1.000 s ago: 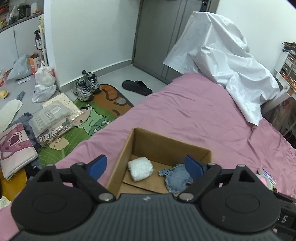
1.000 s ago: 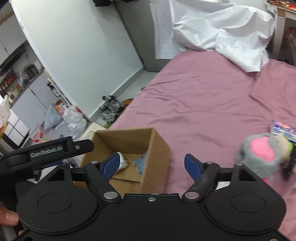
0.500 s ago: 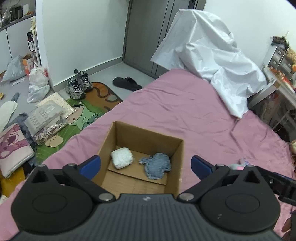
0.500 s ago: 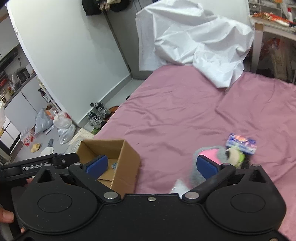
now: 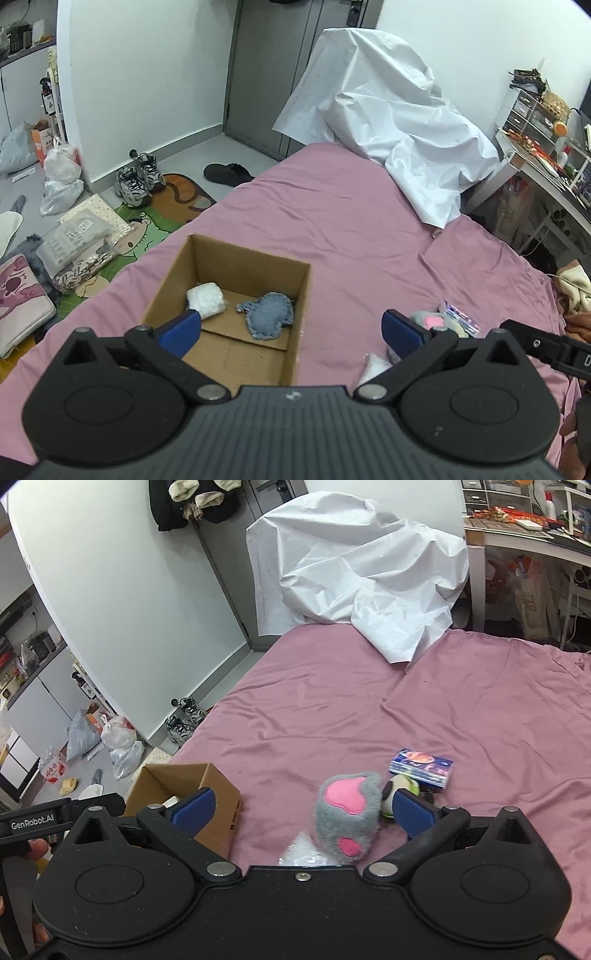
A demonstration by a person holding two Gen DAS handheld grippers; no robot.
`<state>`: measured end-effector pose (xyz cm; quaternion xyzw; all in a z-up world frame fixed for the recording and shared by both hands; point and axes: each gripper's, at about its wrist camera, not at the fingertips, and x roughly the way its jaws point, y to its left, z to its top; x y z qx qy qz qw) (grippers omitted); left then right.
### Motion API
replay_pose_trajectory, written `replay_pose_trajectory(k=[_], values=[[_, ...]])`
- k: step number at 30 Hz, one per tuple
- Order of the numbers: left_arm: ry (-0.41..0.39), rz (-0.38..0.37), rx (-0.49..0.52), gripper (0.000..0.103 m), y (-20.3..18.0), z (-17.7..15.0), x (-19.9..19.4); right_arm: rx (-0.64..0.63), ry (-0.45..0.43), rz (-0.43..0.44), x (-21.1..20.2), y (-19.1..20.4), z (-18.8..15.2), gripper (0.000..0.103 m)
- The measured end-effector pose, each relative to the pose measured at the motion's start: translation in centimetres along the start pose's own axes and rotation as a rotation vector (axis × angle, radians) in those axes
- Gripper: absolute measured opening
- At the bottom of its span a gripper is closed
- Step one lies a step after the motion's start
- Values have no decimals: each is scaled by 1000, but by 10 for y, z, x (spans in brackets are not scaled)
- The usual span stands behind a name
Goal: Organize soft objects
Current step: 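Open both tools over the box and move back toward the plush, then grasp the grey plush with the left tool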
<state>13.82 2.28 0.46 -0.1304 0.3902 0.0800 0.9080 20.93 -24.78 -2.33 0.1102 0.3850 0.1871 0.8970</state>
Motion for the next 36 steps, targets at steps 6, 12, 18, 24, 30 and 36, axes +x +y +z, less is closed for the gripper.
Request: replay_pose_trajectory(k=[6,12,18,24,30,36], values=[[-28,-63,-24,103,-20,-8,-4,24,-27,16,-6,-22,1,103],[-33,-63,-29,103,-39,-12,1,13,-50,28,-9,-35,2,103],[-4,-31,13,103,-57,-17,10,60,-64,8,-7,-55,6,103],[55,-49,-1,103,-69,-21,24,121,-60,0,-6,-72,12,103],[93,-39,-20,103,-76,-21,33,198,-22,-6,2,-87,15,103],[117,-83,-7,103,-87,-18,41,258,11,-14,14,-99,17,103]])
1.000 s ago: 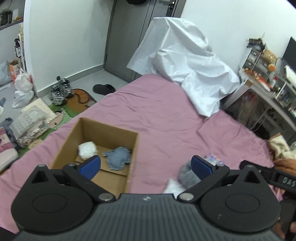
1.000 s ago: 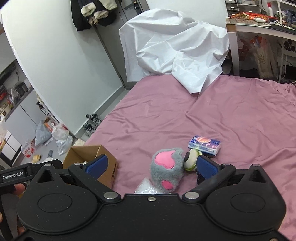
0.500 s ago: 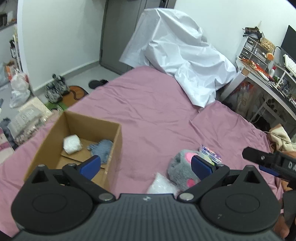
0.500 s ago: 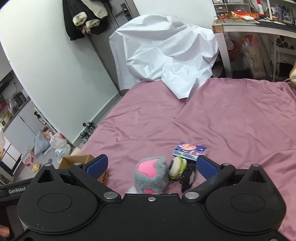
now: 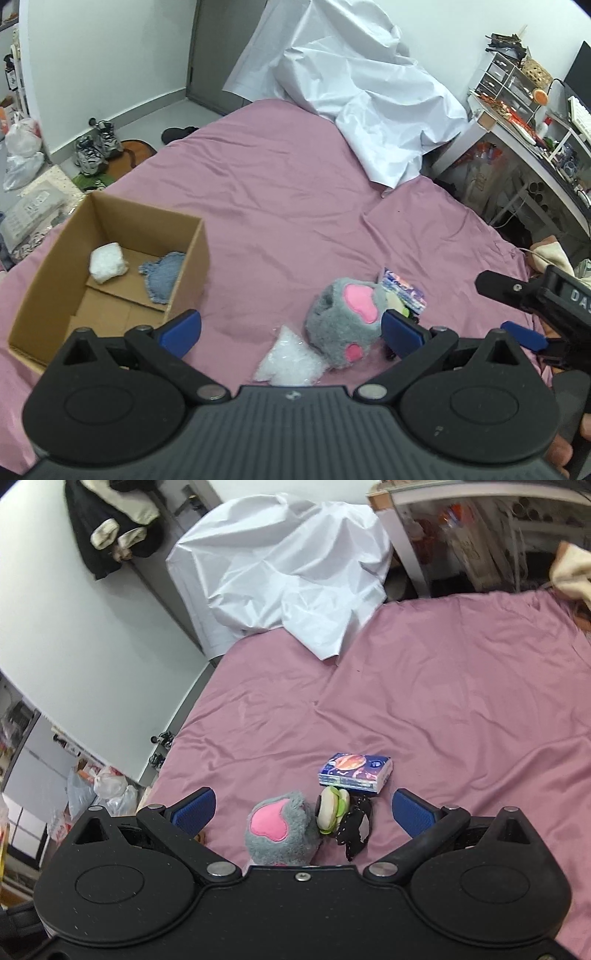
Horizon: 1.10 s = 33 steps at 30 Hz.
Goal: Organize soft objects
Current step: 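Grasp the grey plush with the left tool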
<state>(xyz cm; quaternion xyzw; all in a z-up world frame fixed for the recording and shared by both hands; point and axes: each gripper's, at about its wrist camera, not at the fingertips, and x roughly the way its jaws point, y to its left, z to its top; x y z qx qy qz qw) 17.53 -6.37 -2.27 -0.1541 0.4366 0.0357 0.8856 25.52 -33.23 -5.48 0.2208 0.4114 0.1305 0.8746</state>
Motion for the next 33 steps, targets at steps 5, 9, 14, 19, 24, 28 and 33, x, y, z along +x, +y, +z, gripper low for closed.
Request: replay_pose_trajectory(k=[5,9,14,19,24,28,33], values=[[-10,-31,14,102,-11,1,6,76,34,5,7,-11,1,91],[-14,-40,5,98,-17,1,17,116,76,32,18,-16,-3,75],[6,-45,16,76,-28,-1,33,172,107,35,27,-21,-8,50],[32,-69,31,55,-42,-3,48,238,131,70,34,-30,-10,30],[54,-91,32,49,-55,-3,66,325,169,77,51,-46,-14,24],[90,-101,25,49,-61,-3,85,364,197,68,69,-57,-16,24],[122,-103,33,49,-63,-5,107,419,230,58,89,-71,-21,24]])
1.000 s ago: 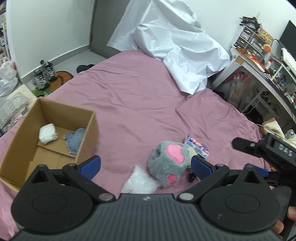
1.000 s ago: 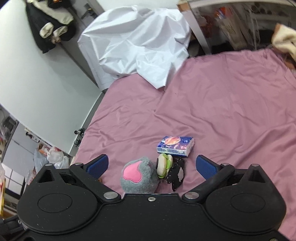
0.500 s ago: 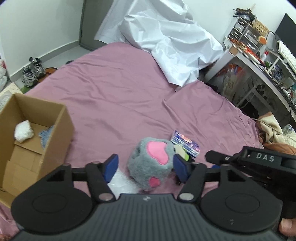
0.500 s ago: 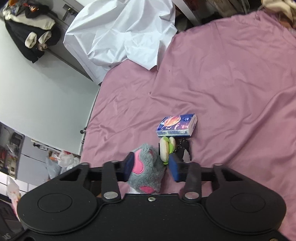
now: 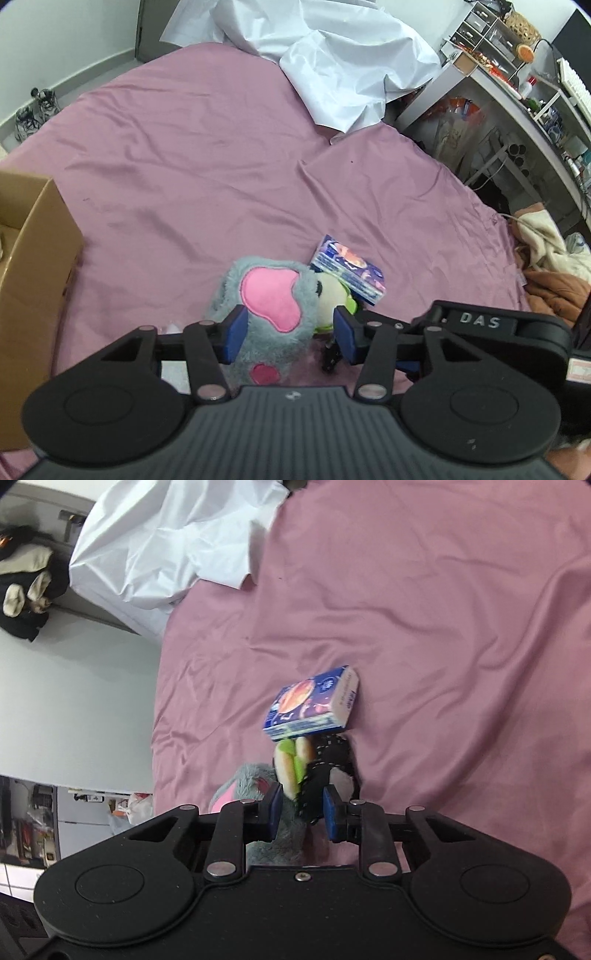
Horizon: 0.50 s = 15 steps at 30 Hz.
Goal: Organize soft objects
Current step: 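Grasp the grey plush with the left tool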
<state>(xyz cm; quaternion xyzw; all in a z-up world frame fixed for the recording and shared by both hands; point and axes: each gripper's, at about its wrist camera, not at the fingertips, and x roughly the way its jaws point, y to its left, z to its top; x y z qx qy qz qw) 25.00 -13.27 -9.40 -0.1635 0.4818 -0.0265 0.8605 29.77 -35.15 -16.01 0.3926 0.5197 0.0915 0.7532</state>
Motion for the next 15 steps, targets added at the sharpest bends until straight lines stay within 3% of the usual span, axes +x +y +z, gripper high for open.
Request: replay_pose_trajectory(k=[11,15], values=[[-21,130,58,56,20,13,16,-8,-7,41,5,6,4,27],[-10,142,55,55,29,15,21,-43,-6,53,6,16,-2,27]])
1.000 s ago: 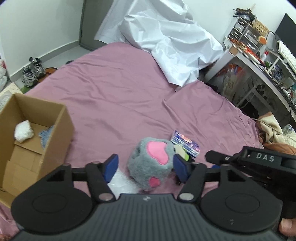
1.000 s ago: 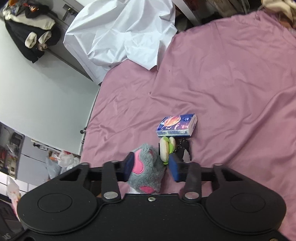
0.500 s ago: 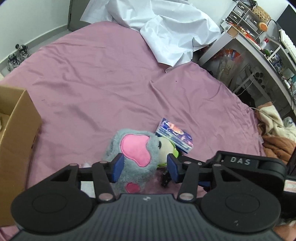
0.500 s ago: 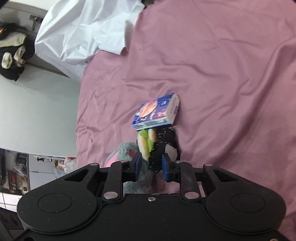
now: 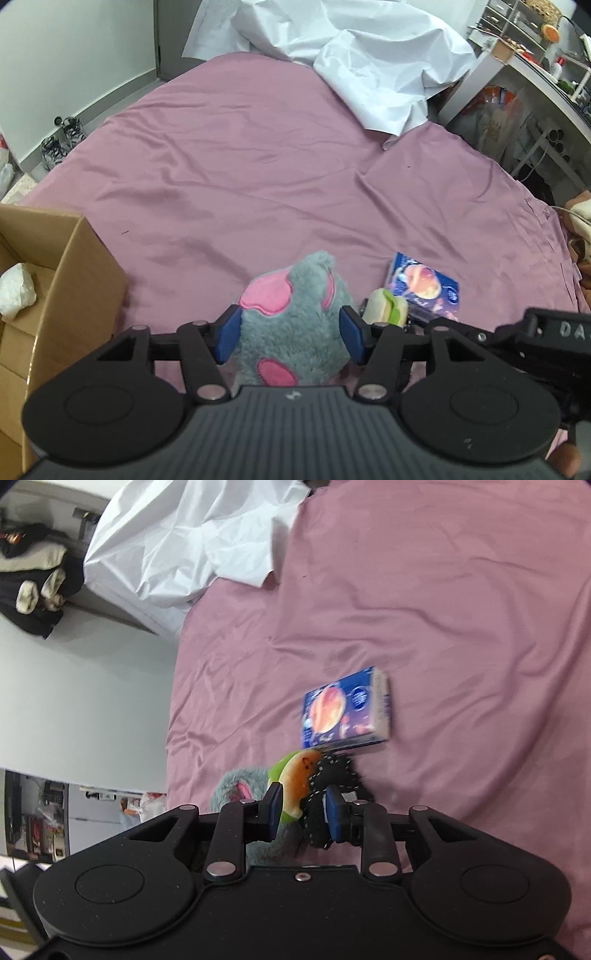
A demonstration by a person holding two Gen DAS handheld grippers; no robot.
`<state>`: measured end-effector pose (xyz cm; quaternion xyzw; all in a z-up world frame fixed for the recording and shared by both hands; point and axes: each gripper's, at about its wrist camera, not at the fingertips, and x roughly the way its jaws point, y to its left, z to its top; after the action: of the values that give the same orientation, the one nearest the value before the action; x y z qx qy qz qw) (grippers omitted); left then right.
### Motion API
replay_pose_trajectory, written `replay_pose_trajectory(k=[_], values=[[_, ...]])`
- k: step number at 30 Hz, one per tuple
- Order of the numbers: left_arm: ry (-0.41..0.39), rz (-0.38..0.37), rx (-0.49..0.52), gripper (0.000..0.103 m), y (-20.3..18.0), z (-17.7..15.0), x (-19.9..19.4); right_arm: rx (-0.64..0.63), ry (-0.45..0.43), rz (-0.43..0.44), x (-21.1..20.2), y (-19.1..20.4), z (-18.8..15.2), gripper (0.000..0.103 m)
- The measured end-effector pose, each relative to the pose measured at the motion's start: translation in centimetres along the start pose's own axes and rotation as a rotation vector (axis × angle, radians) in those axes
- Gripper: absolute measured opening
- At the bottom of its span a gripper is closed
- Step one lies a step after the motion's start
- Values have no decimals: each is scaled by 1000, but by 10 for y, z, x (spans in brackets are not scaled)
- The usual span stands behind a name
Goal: Organize soft objects
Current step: 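Grasp the grey plush with the left tool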
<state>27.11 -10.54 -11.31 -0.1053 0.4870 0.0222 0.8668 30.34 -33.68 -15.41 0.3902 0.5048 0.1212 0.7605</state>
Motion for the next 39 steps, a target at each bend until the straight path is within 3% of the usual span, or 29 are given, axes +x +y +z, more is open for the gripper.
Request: replay_pose_trajectory(k=[16,19,27,30,31,39], values=[[13,-111,-190,37,50,0,-1,-104,25,10,26,34,-22,29],[19,-134,-200,36,50,0,-5,-97,5,-6,28,35,-22,39],[29,-192,-245,35,49,-5,-19,-75,7,4,30,32,-21,43],[34,-196,-257,34,49,-8,-24,-69,28,20,30,31,-21,36],[30,-191,-249,34,48,-8,-26,-70,35,31,30,32,-21,25],[-19,-182,-253,34,56,-3,-53,-174,19,83,14,53,-31,21]])
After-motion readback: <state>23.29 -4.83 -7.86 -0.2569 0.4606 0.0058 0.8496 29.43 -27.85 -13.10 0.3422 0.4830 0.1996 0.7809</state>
